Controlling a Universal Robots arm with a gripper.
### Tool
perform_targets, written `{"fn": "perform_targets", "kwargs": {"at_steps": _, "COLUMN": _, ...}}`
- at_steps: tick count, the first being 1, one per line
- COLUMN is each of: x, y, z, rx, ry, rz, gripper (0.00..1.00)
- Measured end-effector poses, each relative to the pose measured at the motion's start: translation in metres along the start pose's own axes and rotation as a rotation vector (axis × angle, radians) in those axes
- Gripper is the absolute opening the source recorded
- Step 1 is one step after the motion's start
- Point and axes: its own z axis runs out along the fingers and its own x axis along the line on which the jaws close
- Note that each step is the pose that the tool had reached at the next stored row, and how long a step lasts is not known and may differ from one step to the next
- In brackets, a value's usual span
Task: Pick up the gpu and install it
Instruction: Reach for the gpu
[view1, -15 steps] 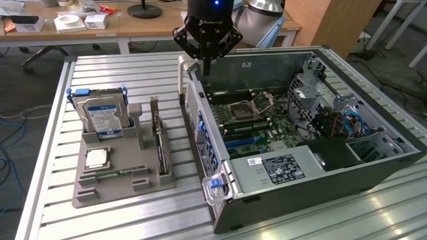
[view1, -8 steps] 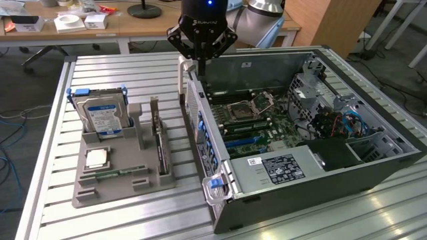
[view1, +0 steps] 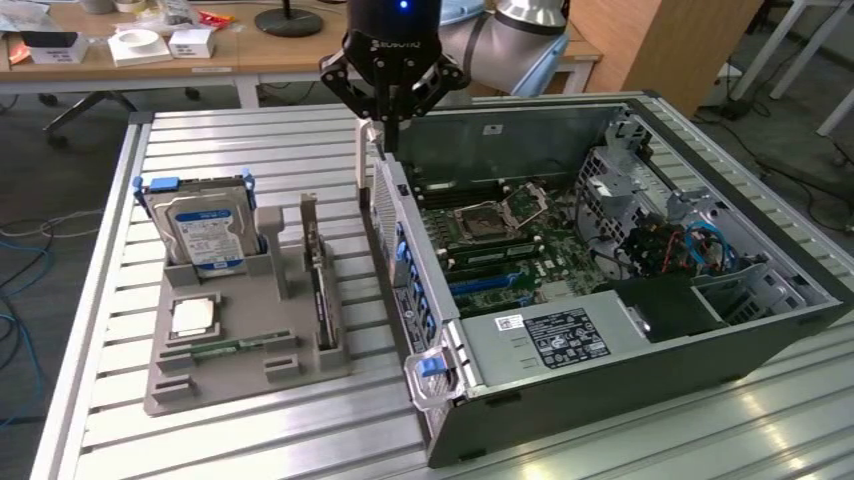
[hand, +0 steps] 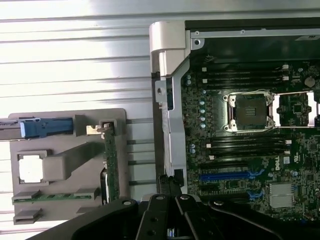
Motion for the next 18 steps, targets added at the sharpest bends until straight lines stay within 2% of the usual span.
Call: {"fn": "perform_targets", "kwargs": {"at_steps": 18, "x": 0.038, "y": -0.0028, "z": -0.0009, "rx": 0.0, "ry": 0.0, "rz": 0.0, "gripper": 0.1}}
